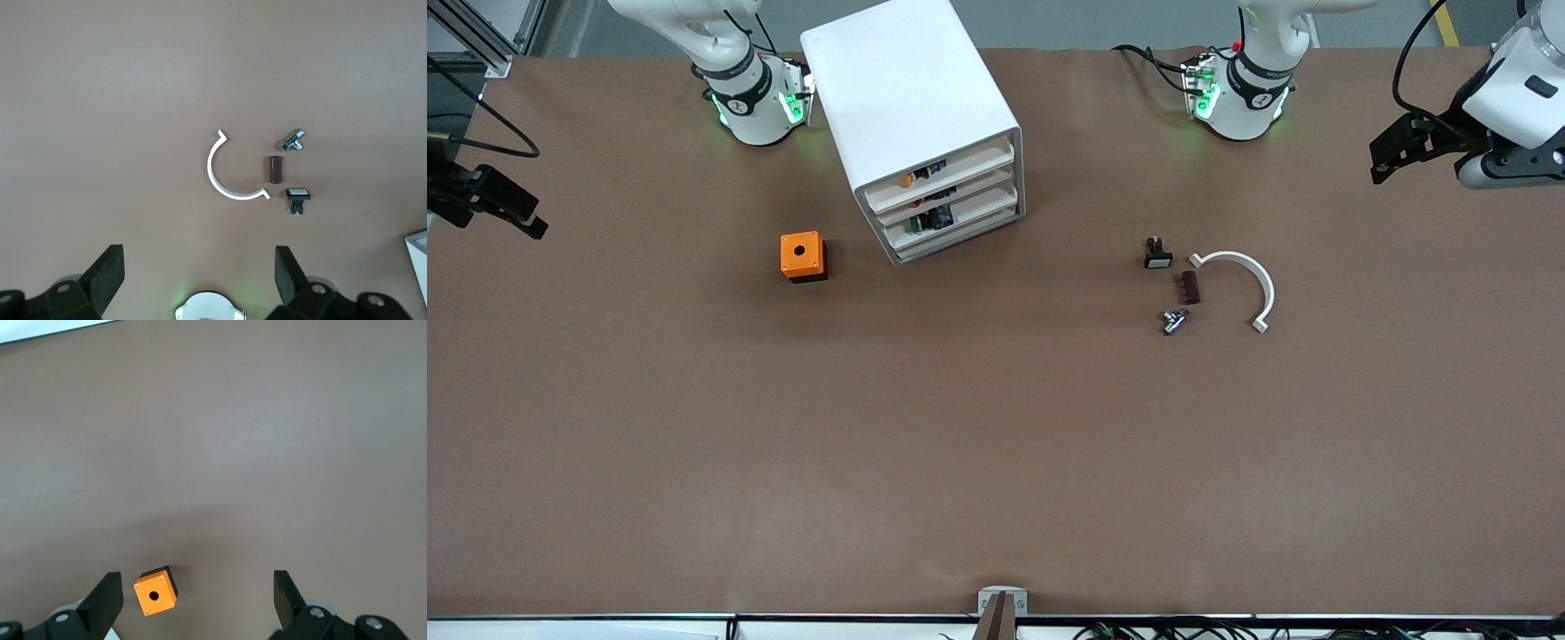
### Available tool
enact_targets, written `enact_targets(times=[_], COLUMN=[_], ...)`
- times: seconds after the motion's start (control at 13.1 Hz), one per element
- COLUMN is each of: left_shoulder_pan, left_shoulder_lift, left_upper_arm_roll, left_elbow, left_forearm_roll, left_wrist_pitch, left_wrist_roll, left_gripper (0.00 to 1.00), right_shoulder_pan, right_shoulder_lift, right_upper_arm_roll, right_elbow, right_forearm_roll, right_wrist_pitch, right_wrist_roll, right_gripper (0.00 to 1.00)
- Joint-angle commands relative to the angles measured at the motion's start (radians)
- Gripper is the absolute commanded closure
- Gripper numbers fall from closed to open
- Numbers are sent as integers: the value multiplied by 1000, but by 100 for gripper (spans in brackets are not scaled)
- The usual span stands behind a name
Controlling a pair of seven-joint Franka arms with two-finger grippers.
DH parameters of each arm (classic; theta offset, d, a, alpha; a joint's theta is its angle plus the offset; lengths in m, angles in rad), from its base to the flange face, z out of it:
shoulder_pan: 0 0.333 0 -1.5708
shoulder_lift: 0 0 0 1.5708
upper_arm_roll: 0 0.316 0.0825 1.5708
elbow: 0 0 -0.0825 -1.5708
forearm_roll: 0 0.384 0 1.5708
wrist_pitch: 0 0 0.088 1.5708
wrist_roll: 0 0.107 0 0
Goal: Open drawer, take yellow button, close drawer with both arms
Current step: 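Reach the left gripper toward the drawer unit's drawer handle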
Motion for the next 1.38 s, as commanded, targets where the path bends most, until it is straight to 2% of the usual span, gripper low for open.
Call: enact_targets(times=[0.0, 0.23, 0.54, 0.76, 0.92, 1.07, 1.3], left_shoulder_pan=[0, 1, -16, -39, -80, -137, -187], left_shoulder_lift=[11, 17, 179, 257, 314, 404, 495], left_upper_arm_roll=[2, 2, -8, -21, -35, -37, -37], left_elbow=[27, 30, 142, 144, 148, 202, 213], left_forearm_roll=[0, 1, 12, -5, -42, -68, -236], left_wrist_pitch=[-26, -26, -49, -43, -43, -43, -22], left_wrist_roll=[-7, -8, -1, -27, -205, -392, -746], left_gripper=[0, 0, 0, 0, 0, 0, 0], right_shoulder_pan=[-34, -30, -30, -30, -31, -39, -37], right_shoulder_lift=[95, 108, 109, 100, 85, 84, 88], right_upper_arm_roll=[16, 16, 17, 17, 17, 16, 17], right_elbow=[112, 122, 119, 95, 84, 89, 107], right_forearm_roll=[-15, -12, -7, 2, 2, 2, 10], right_wrist_pitch=[-11, -15, -17, -28, -37, -45, -43], right_wrist_roll=[-11, -13, -10, -22, -63, -71, -69], right_gripper=[0, 0, 0, 0, 0, 0, 0])
